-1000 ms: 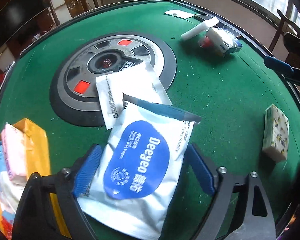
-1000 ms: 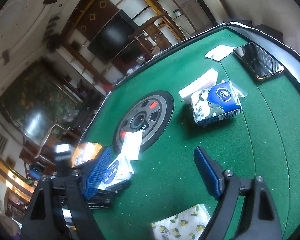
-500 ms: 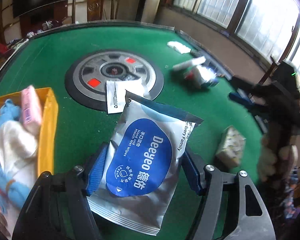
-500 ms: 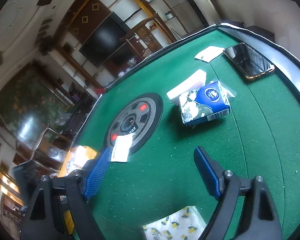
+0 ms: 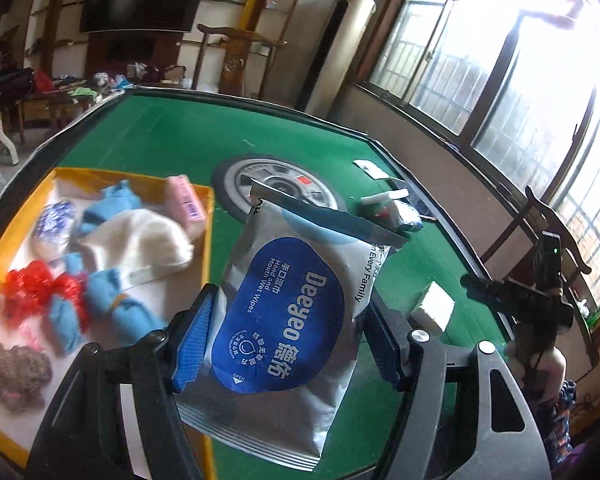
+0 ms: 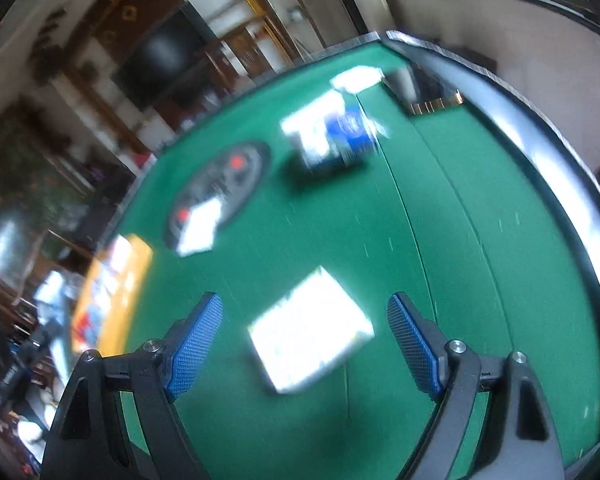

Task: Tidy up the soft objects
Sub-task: 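Grasp the white Deeyeo wipes package with the left tool while the right grasps the lemon-print tissue pack, then carry the wipes package and lemon-print pack into the box and open both tools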

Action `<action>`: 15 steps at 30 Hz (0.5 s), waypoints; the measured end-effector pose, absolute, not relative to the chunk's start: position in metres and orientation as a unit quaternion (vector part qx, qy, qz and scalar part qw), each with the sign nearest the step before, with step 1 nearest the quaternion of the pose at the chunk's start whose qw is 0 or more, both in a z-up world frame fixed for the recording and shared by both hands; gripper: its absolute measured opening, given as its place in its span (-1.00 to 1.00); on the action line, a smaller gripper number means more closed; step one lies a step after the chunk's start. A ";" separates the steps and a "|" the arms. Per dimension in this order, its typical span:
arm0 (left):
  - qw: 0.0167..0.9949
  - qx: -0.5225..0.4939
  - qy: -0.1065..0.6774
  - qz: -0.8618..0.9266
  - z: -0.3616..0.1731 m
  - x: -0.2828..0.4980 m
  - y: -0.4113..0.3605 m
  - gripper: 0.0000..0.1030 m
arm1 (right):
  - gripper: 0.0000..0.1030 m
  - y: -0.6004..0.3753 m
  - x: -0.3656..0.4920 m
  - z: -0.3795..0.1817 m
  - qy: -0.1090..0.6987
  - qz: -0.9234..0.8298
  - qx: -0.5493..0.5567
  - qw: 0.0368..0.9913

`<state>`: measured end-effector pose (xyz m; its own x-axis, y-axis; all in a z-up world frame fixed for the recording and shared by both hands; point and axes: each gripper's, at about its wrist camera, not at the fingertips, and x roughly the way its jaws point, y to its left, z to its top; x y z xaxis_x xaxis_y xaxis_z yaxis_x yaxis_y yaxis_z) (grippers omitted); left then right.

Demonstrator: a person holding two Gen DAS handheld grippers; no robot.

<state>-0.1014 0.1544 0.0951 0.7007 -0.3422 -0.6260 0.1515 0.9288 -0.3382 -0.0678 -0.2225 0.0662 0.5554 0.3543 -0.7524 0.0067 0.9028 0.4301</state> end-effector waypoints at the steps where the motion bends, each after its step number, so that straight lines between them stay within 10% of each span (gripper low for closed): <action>1: 0.913 -0.135 0.364 -0.126 0.091 -0.104 0.162 0.34 | 0.58 -0.219 -0.066 0.059 0.475 0.098 0.192 0.853; 12: 0.914 -0.181 0.360 -0.039 0.077 -0.134 0.242 0.34 | 0.59 -0.173 -0.030 0.037 0.514 0.054 0.138 0.845; 15: 0.916 -0.186 0.355 -0.021 0.077 -0.143 0.256 0.34 | 0.18 -0.159 -0.029 0.036 0.507 0.042 0.087 0.857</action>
